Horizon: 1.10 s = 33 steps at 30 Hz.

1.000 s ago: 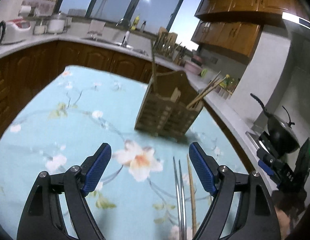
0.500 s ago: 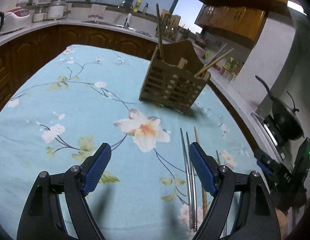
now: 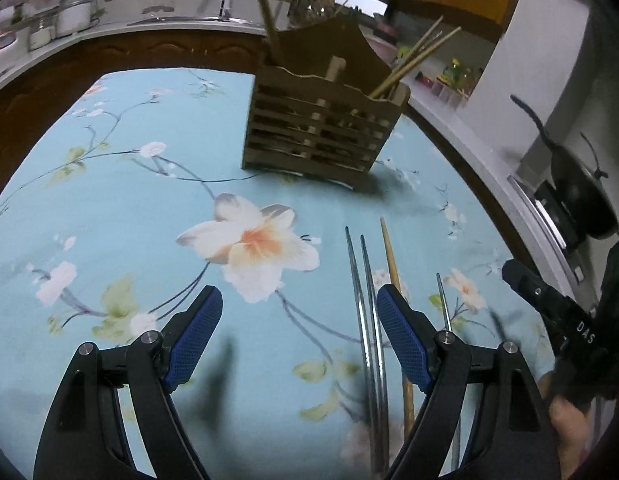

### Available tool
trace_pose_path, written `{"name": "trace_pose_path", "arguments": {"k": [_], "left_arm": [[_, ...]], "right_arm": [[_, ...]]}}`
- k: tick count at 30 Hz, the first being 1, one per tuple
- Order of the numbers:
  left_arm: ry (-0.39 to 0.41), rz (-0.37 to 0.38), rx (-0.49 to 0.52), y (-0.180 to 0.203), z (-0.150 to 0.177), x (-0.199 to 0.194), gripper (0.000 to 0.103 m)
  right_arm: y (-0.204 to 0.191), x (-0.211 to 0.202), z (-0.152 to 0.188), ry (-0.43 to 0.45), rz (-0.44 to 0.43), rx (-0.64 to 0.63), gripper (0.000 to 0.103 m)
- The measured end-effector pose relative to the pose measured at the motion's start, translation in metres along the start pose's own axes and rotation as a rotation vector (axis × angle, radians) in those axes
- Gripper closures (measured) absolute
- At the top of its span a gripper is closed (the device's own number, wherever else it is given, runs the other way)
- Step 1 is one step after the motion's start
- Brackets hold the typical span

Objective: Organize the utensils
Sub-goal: 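Move both open tools back over the remaining steel and wooden chopsticks, then grasp a steel chopstick with the left tool while the right tool grasps a wooden chopstick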

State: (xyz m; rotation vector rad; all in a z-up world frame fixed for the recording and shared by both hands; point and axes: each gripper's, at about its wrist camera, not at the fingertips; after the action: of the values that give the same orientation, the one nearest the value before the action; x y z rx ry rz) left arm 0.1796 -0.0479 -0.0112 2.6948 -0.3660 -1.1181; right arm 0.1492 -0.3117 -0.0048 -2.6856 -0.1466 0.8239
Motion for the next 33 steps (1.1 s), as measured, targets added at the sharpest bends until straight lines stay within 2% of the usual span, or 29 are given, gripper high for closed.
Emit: {"name": "trace_pose_path", "arguments": {"k": [1, 3, 7, 12, 17, 19, 20, 21, 23, 30, 33], "left_arm": [[-0.012, 0.016, 0.0, 0.003, -0.002, 0.005, 0.031], [-0.042, 0.03, 0.013, 0.009, -0.007, 0.018, 0.039], [-0.094, 0.044, 0.05, 0.02, -0.013, 0.041, 0.052], [-0.124, 0.046, 0.066, 0.022, -0.014, 0.054, 0.057], [-0.146, 0.049, 0.07, 0.018, -0.013, 0.06, 0.059], [-0.151, 0.051, 0.079, 0.019, -0.014, 0.063, 0.06], [-0.154, 0.052, 0.086, 0.021, -0.015, 0.065, 0.06], [-0.156, 0.056, 0.091, 0.022, -0.016, 0.066, 0.061], [-0.16, 0.063, 0.107, 0.026, -0.019, 0.07, 0.064], [-0.205, 0.067, 0.166, 0.044, -0.025, 0.097, 0.085], [-0.193, 0.047, 0.215, 0.054, -0.025, 0.103, 0.087]], "right_arm": [[-0.001, 0.004, -0.002, -0.01, -0.002, 0.0, 0.03], [-0.002, 0.014, -0.006, -0.038, -0.017, 0.004, 0.046], [-0.01, 0.039, -0.015, -0.103, -0.054, -0.008, 0.056], [-0.025, 0.084, -0.019, -0.21, -0.069, -0.053, 0.075], [-0.042, 0.118, -0.015, -0.274, -0.066, -0.1, 0.078], [-0.048, 0.129, -0.009, -0.307, -0.059, -0.131, 0.084], [-0.049, 0.132, -0.008, -0.319, -0.051, -0.145, 0.091], [-0.05, 0.13, -0.005, -0.304, -0.034, -0.175, 0.094], [-0.044, 0.126, -0.005, -0.31, -0.039, -0.173, 0.095], [-0.008, 0.096, -0.002, -0.305, -0.023, -0.106, 0.096], [-0.002, 0.094, -0.003, -0.305, -0.032, -0.084, 0.096]]}}
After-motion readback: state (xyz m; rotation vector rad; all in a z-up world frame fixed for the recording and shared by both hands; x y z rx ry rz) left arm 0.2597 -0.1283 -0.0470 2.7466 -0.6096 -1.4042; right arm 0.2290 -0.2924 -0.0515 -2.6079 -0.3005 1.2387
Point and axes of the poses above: each gripper's, at about its wrist camera, not at the fingertips, and x roughly the way its jaws point, y to its right, z to its underside, and after that the axes turned 5 degrees about y, right-handed
